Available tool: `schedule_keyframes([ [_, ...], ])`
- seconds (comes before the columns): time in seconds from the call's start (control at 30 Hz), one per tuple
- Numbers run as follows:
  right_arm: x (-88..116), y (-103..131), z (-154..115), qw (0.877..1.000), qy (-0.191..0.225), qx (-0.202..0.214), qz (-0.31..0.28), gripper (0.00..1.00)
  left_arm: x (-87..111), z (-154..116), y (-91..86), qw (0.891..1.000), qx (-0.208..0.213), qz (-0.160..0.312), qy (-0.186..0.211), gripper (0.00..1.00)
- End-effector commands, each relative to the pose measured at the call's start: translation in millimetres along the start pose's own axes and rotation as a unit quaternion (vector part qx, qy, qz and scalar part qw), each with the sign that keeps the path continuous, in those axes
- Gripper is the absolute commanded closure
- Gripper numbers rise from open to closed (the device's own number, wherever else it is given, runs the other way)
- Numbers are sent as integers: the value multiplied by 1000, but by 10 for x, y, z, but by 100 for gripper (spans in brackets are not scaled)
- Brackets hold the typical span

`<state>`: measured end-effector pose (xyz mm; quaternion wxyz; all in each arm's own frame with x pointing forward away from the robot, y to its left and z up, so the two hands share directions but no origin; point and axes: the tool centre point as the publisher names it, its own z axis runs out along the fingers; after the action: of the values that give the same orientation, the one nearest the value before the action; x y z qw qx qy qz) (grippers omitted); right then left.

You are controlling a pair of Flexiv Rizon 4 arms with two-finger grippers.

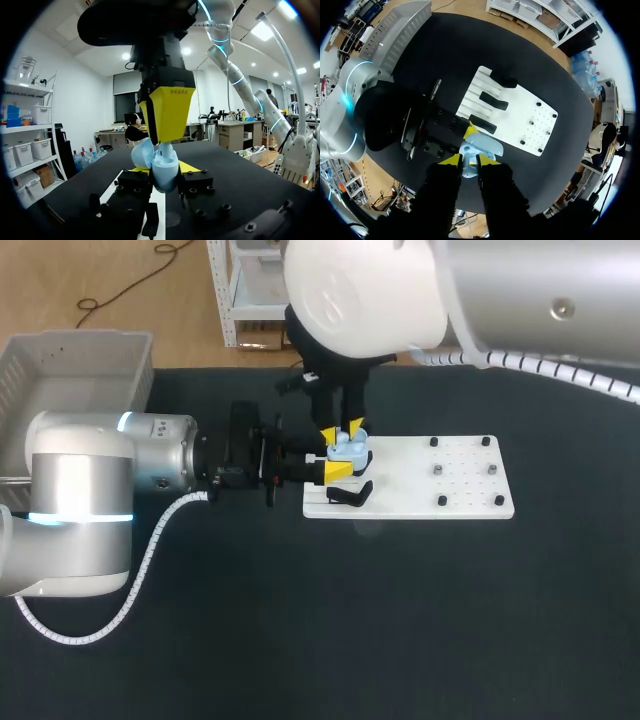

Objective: Pick up each earbud case from the left stands, insert the matching earbuds, close the lid, and place the case in the box.

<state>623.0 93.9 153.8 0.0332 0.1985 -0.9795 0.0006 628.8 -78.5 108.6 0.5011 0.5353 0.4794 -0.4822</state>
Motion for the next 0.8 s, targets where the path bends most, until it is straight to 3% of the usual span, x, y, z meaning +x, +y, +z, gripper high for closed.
schedule_keyframes([
  [0.03, -17, -15, 7, 1000, 2, 0, 1, 100, 5, -1, -9, 1000, -2, 1, -1, 100],
  [0.8, -51, -2, 57, 1000, 13, 3, 2, 100, 5, -1, -9, 1000, -2, 1, -1, 100],
])
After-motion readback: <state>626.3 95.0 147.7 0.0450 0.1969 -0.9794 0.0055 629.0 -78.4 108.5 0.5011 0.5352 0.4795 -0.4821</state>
